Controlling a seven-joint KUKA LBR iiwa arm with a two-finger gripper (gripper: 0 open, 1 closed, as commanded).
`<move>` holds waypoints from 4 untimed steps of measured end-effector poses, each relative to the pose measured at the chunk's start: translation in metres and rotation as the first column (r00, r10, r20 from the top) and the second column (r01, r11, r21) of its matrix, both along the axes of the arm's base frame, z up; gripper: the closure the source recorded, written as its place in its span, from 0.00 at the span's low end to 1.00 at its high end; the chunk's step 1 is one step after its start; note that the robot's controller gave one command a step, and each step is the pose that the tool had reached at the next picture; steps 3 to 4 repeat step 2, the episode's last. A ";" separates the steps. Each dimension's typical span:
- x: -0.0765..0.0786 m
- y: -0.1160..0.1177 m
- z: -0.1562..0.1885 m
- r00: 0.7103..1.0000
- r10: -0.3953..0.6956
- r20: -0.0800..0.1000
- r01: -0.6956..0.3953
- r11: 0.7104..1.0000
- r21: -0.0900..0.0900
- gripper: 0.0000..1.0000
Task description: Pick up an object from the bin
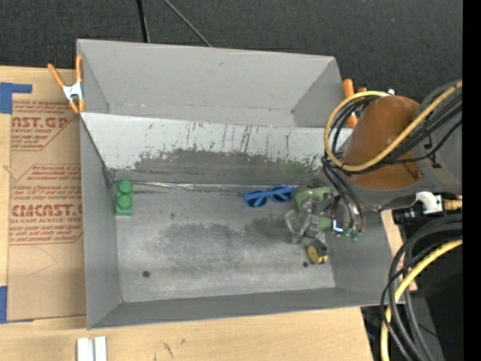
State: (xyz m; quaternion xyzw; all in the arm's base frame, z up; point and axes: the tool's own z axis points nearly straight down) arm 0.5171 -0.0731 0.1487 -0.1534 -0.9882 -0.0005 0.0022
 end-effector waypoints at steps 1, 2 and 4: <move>0.015 0.071 0.003 0.863 -0.506 0.004 0.506 0.863 -0.001 1.00; 0.012 0.071 0.076 0.867 -0.499 0.010 0.499 0.867 0.002 1.00; 0.012 0.071 0.076 0.867 -0.499 0.010 0.499 0.867 0.002 1.00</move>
Offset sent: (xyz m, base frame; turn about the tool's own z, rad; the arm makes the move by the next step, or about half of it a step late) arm 0.0147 0.0678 0.0044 0.5341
